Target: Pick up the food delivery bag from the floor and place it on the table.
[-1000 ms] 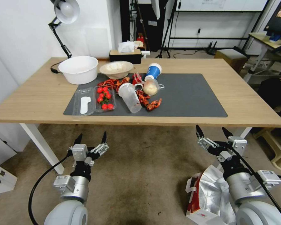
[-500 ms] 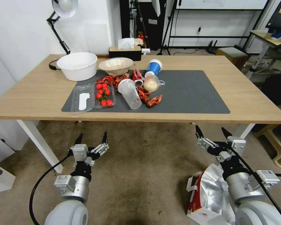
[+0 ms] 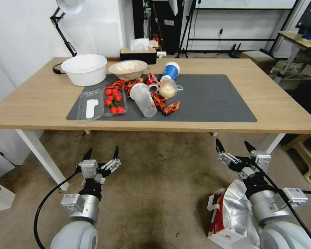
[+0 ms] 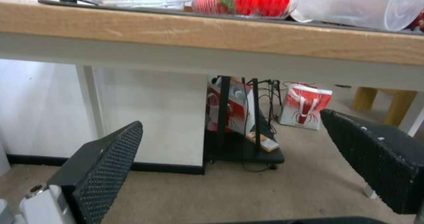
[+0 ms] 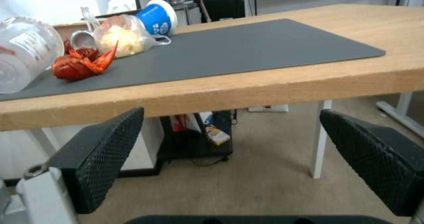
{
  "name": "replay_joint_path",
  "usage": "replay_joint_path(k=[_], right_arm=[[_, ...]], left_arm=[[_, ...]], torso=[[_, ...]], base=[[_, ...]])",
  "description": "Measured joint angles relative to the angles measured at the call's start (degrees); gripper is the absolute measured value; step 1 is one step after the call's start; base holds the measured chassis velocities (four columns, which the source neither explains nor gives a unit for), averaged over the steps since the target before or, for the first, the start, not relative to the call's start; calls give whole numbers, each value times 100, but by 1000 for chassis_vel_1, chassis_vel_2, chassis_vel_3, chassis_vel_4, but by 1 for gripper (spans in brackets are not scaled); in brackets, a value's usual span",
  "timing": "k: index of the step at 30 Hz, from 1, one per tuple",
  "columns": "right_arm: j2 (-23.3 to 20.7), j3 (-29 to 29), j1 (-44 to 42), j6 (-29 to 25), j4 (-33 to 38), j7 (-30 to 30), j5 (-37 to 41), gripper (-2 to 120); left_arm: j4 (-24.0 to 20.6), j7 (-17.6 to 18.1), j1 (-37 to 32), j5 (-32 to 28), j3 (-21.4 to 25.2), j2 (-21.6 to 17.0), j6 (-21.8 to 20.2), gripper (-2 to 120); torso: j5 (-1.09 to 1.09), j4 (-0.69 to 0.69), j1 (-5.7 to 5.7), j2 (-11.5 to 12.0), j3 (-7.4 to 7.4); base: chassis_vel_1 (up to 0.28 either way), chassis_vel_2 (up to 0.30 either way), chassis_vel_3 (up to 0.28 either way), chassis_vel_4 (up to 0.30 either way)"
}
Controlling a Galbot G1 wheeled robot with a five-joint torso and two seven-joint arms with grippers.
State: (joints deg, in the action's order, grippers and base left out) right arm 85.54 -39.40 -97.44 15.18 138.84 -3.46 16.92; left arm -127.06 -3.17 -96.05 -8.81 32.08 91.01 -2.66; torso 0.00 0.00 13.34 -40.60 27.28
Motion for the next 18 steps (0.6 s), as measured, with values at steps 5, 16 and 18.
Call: replay_joint_path(k=[5,16,18], right_arm=[[1,15,19,-8,-28,-1,-3,100],[-4,43,34,-23,-75,-8,-22,100],[-7,43,35,-26,-83,-8,-24,100]], left_arm=[[28,0,1,0,-1,-5,13,100],[100,-6,30,0,-7,8,37,100],[117,-9,39,1,-8,8,49,100]], torso=[[0,0,-56,134,-80],[0,0,-211,523,-312],[0,0,-241,602,-363]], base=[[0,0,0,0],[0,0,0,0],[0,0,0,0]])
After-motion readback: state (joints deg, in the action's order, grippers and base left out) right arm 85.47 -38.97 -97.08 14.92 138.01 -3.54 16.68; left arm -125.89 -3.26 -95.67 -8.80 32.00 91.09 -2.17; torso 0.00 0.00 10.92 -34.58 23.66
